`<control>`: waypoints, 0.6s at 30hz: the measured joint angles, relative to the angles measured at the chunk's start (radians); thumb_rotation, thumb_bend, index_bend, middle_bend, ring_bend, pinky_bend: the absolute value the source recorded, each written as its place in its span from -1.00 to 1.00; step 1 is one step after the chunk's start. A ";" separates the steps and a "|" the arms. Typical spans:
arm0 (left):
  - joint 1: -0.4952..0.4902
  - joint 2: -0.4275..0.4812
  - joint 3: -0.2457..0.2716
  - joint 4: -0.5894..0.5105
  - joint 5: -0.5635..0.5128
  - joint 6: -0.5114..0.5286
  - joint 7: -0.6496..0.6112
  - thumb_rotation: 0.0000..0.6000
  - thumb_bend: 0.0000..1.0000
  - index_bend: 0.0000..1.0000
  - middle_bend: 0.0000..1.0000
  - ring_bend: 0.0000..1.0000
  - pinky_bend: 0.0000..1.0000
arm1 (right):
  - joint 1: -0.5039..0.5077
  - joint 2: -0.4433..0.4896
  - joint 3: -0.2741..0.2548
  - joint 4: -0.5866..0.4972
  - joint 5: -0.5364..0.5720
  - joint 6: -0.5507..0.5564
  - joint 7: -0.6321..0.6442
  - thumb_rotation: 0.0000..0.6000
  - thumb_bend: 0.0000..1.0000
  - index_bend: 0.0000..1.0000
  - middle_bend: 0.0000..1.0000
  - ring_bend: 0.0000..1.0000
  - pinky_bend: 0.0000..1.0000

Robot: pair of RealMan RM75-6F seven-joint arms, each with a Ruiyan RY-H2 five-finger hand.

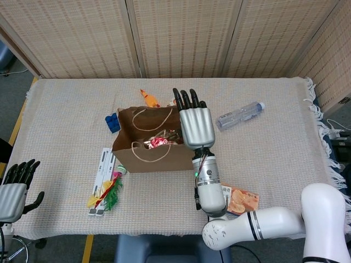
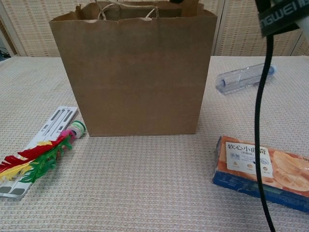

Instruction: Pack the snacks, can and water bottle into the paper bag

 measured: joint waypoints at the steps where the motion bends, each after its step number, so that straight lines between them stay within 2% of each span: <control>1: 0.000 0.000 0.000 0.000 0.000 0.000 0.000 1.00 -0.26 -1.00 -1.00 -1.00 -1.00 | -0.009 0.011 0.000 -0.017 -0.002 0.001 0.007 1.00 -0.74 -1.00 -0.78 -0.88 -0.34; 5: 0.000 -0.002 -0.001 0.000 -0.002 0.001 0.006 1.00 -0.26 -1.00 -1.00 -1.00 -1.00 | -0.065 0.078 -0.019 -0.112 -0.023 0.002 0.045 1.00 -0.74 -1.00 -0.78 -0.88 -0.34; 8: 0.001 -0.003 -0.001 0.000 -0.002 0.003 0.010 1.00 -0.26 -1.00 -1.00 -1.00 -1.00 | -0.137 0.153 -0.064 -0.198 -0.052 0.001 0.085 1.00 -0.74 -1.00 -0.78 -0.88 -0.35; 10: 0.001 -0.003 -0.001 -0.001 -0.002 0.003 0.013 1.00 -0.26 -1.00 -1.00 -1.00 -1.00 | -0.197 0.216 -0.112 -0.238 -0.077 -0.004 0.122 1.00 -0.74 -1.00 -0.78 -0.88 -0.35; 14: 0.002 -0.005 -0.001 -0.003 -0.002 0.006 0.017 1.00 -0.26 -1.00 -1.00 -1.00 -1.00 | -0.307 0.343 -0.193 -0.255 -0.089 -0.048 0.221 1.00 -0.74 -1.00 -0.78 -0.88 -0.37; 18: 0.003 -0.007 -0.002 -0.004 -0.004 0.009 0.022 1.00 -0.26 -1.00 -1.00 -1.00 -1.00 | -0.373 0.411 -0.241 -0.221 -0.063 -0.147 0.333 1.00 -0.74 -1.00 -0.78 -0.88 -0.37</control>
